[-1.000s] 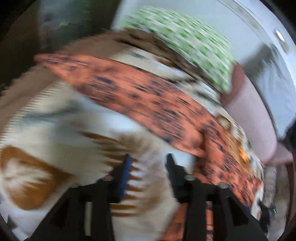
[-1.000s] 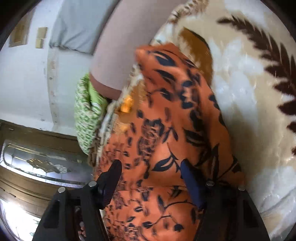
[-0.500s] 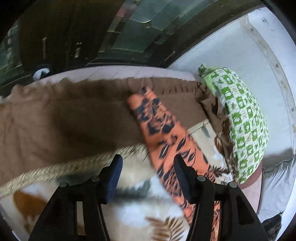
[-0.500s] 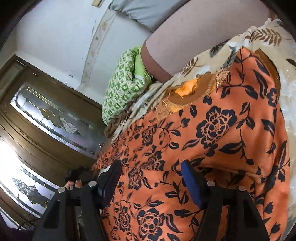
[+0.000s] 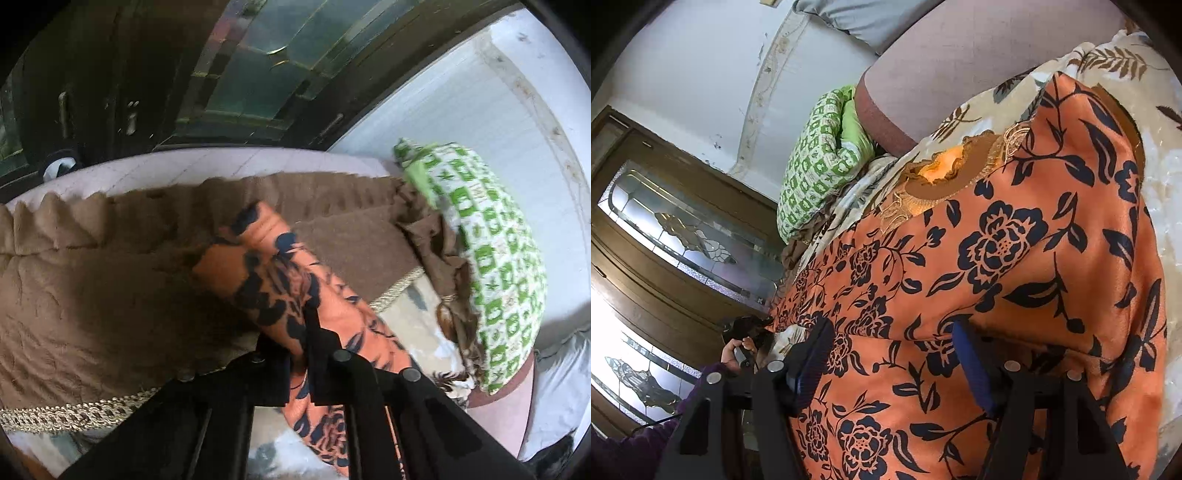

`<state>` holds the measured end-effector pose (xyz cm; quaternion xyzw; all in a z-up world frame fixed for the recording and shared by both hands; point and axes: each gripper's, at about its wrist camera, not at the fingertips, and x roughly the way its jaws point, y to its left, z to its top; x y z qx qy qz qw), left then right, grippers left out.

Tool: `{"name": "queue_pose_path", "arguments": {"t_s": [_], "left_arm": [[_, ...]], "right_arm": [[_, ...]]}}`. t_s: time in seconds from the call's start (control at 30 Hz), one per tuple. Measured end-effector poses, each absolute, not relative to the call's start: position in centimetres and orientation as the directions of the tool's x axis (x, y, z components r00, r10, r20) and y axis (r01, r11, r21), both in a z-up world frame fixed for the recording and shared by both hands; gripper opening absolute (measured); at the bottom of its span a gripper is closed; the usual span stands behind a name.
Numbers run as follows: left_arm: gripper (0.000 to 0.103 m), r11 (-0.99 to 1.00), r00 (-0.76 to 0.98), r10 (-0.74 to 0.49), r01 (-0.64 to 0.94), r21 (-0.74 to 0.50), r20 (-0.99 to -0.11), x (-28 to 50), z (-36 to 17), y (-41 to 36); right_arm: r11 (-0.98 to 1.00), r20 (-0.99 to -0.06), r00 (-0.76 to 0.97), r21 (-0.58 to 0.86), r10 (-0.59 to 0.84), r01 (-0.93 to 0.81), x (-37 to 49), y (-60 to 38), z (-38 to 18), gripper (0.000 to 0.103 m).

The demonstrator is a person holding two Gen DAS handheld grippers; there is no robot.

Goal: Fold small clothes

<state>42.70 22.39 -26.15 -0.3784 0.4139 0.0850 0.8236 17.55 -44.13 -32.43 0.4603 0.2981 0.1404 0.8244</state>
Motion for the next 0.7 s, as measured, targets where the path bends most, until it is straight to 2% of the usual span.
{"name": "queue_pose_path", "arguments": {"t_s": [0.13,0.3,0.53,0.7], "left_arm": [[0.005,0.797,0.669,-0.156,-0.350,-0.493,-0.727,42.2,-22.5,19.6],[0.005,0.885,0.694,-0.216,-0.158,-0.437,-0.687,40.8,-16.7,12.8],[0.005,0.920,0.670,-0.375,0.186,-0.344,-0.640,36.0,-9.2,-2.7],[0.005,0.863,0.573,-0.492,0.416,-0.285,-0.655,30.8,-7.7,-16.1]], "right_arm": [[0.535,-0.358,0.795,0.843,0.489,0.051,17.3,-44.5,-32.1,0.071],[0.506,-0.308,0.840,0.861,0.448,0.046,15.9,-46.0,-30.9,0.071],[0.411,-0.212,0.907,0.910,0.364,0.048,12.6,-49.8,-29.9,0.071],[0.332,-0.140,0.945,0.943,0.296,0.035,9.7,-53.1,-29.6,0.071]]}}
